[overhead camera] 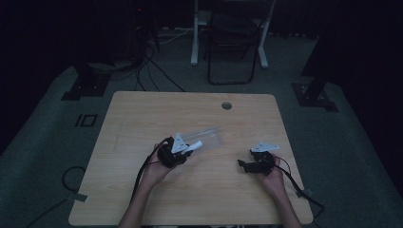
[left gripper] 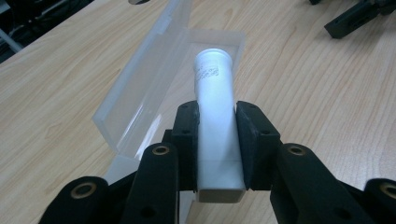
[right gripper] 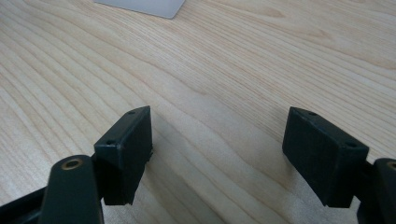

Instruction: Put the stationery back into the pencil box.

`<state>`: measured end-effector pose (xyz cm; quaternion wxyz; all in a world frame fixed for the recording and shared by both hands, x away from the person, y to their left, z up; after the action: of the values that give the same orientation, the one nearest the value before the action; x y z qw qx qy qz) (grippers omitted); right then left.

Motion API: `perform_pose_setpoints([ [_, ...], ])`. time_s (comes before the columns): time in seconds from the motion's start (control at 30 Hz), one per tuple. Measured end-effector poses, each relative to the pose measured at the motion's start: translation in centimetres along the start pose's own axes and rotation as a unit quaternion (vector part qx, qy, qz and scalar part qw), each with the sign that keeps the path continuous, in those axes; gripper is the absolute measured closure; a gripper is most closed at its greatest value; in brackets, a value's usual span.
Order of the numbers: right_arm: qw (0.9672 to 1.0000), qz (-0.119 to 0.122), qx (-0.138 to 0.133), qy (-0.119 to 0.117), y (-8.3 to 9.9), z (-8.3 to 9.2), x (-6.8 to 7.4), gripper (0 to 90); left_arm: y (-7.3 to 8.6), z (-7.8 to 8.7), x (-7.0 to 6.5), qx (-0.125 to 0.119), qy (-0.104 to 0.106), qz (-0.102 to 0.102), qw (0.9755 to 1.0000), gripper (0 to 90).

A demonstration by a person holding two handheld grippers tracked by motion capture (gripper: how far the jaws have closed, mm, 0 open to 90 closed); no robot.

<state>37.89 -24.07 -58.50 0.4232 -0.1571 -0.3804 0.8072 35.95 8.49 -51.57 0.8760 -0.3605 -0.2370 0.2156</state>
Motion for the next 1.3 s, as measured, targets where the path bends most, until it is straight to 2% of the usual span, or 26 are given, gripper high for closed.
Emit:
perform_pose_setpoints([
  [0.7,1.0000,0.000,0.000,0.000,0.0,0.0,0.0,24.1,-0.8,-1.7,0.0,0.011,0.000,-0.016,0.9998,70.9],
  [1.3,1.0000,0.002,0.001,-0.002,0.0,0.0,0.0,23.3,-1.1,-2.5,0.2,0.010,0.005,-0.011,0.9999,71.0],
])
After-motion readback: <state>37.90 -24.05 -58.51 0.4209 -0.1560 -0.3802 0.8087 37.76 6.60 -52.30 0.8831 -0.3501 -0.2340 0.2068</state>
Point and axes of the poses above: each handheld gripper's, and its own axes: z roughly backward along the jaws, y roughly out of its underside, x roughly to its left, the point moved 3 cm from there along -z, roughly forward along the jaws, and after that the axes turned 5 degrees about -z, right-handed, at the moved point
